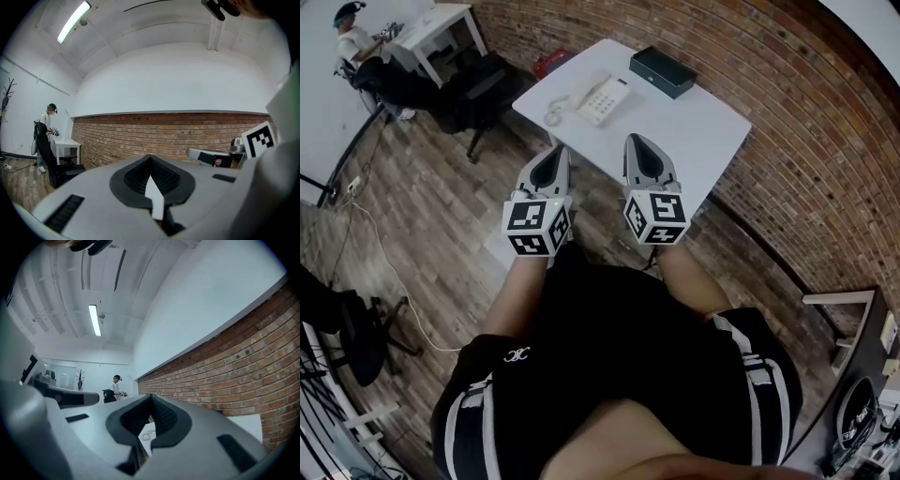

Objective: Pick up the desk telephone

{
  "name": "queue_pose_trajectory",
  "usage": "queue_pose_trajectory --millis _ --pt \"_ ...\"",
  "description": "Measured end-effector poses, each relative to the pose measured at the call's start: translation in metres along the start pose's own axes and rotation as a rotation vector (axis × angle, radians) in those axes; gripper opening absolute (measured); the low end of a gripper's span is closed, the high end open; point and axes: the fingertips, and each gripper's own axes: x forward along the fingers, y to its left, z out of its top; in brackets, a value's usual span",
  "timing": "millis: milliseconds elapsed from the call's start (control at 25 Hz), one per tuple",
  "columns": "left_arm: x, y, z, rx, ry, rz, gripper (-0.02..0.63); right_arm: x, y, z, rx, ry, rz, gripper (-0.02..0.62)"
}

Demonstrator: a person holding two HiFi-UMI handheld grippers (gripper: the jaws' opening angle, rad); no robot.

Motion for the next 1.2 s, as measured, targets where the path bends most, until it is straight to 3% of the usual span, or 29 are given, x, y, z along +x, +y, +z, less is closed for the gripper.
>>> queue_pose_trajectory --millis 640,1200 --pt "0.1 0.089 -0.019 -0.032 0.057 -0.009 0.002 0.126 -0.008 -0.028 0.026 -0.009 0.03 -0.002" --pt "0.213 0.197 -0.024 -0.067 0.146 -0.095 0.002 0.267 -0.022 -0.054 0.026 0.058 -0.074 -0.002"
